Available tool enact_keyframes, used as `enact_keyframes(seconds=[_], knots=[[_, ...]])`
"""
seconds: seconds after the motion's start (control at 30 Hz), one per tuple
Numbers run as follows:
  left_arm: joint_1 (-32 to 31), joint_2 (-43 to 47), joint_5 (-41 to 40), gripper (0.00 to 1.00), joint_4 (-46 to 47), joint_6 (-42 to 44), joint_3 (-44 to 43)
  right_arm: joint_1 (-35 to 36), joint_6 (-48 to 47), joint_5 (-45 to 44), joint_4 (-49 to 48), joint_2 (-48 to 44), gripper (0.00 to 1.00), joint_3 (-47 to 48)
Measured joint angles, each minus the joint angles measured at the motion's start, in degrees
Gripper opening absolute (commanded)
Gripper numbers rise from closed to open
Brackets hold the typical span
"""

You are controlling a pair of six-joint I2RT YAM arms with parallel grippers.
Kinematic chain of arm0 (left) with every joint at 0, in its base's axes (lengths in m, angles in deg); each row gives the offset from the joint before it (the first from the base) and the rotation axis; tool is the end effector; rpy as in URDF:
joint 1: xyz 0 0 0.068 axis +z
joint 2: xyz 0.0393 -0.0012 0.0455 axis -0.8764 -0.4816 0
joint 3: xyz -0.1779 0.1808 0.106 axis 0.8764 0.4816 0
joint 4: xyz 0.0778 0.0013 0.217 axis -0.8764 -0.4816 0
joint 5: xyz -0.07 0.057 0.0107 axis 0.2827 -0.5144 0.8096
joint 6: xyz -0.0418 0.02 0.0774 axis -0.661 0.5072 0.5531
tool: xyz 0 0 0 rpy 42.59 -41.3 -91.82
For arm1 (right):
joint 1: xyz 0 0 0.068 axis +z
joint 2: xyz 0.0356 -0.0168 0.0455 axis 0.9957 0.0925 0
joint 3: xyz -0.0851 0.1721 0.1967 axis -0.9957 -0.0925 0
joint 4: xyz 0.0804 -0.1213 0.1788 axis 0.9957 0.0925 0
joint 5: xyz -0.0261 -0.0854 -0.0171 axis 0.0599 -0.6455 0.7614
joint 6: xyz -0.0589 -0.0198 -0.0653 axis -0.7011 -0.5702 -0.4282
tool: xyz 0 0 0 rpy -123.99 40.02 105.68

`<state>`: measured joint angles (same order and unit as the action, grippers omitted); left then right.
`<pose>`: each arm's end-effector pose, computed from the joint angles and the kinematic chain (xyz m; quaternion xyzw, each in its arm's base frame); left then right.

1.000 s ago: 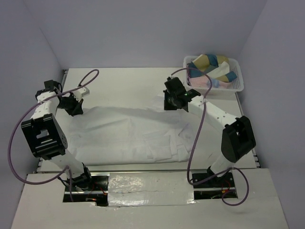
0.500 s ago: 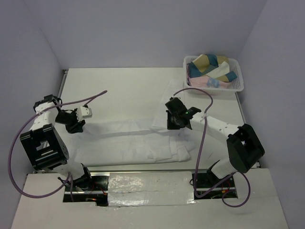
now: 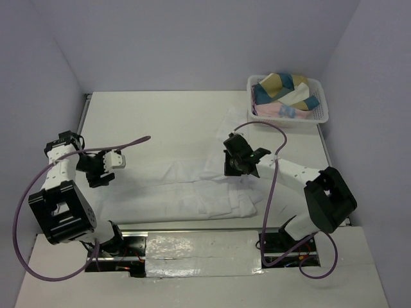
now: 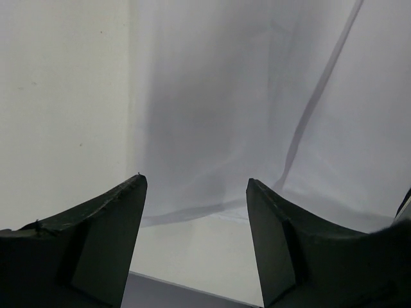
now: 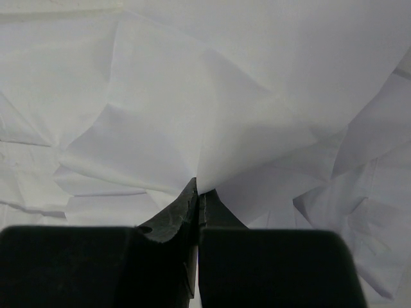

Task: Fold and stack the long sleeve shirts
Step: Fold the shirt

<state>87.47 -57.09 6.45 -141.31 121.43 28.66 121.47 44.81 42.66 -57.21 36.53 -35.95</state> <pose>0.2068 0.0625 0.2105 0.5774 0.7827 -0.0535 0.2262 0.2366 0.1664 0.1826 -0.0180 0.9541 0.1269 0.2706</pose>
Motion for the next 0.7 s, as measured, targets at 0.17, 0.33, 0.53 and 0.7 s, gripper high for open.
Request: enact_keyframes(seconds=[0.17,0.33,0.53,0.7], knots=[[-2.34,0.07,1.07,0.76,4.17,-7.1,1.7,0.07,0.22,0.0,0.11,-0.63,0.0,-0.35],[-4.39,0.07,3.61,0.76,8.61,-17.14,1.68,1.2,0.22,-1.79,2.84,-4.7,0.0,-0.35],[-2.78,-2.8,4.74,0.78,11.21,-27.26,-0.59,1.99,0.44,-2.03,4.55,-8.63,0.0,-1.09],[2.6,-5.84,5.75,0.79,13.92,-33.16,-3.39,2.47,0.68,-0.42,5.79,-8.68,0.02,-3.54]])
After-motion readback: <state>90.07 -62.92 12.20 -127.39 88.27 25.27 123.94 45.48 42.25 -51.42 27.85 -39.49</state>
